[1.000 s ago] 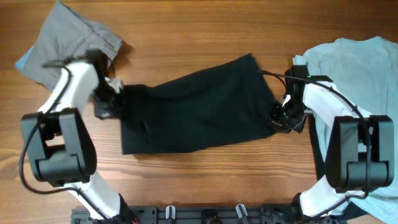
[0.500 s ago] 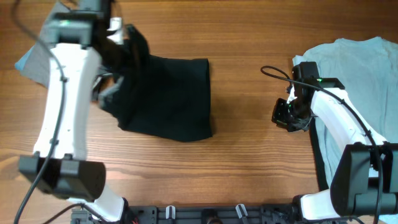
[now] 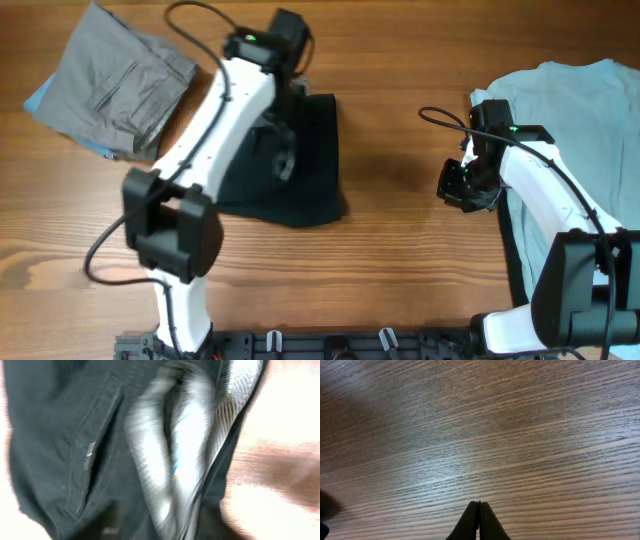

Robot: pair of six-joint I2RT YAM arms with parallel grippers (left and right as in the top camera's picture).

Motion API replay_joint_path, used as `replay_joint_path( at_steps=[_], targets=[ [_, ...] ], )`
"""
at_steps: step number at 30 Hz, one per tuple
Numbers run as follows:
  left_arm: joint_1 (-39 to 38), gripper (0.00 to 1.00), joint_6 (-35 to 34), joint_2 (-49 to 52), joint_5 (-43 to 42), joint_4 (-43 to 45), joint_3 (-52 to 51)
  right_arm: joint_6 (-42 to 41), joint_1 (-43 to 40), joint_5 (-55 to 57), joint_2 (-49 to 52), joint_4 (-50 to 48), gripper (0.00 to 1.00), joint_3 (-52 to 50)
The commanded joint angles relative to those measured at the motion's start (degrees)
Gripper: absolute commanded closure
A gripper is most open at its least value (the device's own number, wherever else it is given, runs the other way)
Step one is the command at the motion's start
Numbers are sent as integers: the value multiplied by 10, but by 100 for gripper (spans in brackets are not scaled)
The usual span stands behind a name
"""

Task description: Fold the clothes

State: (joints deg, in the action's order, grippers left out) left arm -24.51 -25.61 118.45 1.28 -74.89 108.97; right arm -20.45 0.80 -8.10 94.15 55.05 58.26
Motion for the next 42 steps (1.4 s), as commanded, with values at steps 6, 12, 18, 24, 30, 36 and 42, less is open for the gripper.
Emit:
replay_joint_path(
  at_steps=[6,12,18,24,30,36,42],
  targets=[
    [10,0,17,-2,-30,-56,36,18,-3,-15,-4,3,91,-1],
    [101,0,66,-50,-30,-97,65,159,7,-262,-6,-44,72,-1],
    [191,0,154,-43,-130,-89,39,197,56,-406,-6,-117,70,-1],
    [230,96,162,-42,-164,-53,-30,106,114,-429,-6,-248,96,-1],
    [232,96,140,-50,-163,-73,-42,-109,195,-341,5,-489,96,-1],
    [219,96,125,-138,-162,-108,-42,-223,259,-248,128,-584,96,-1],
    [189,89,99,-175,-113,-120,-42,-233,260,-315,223,-538,96,-1]
  ],
)
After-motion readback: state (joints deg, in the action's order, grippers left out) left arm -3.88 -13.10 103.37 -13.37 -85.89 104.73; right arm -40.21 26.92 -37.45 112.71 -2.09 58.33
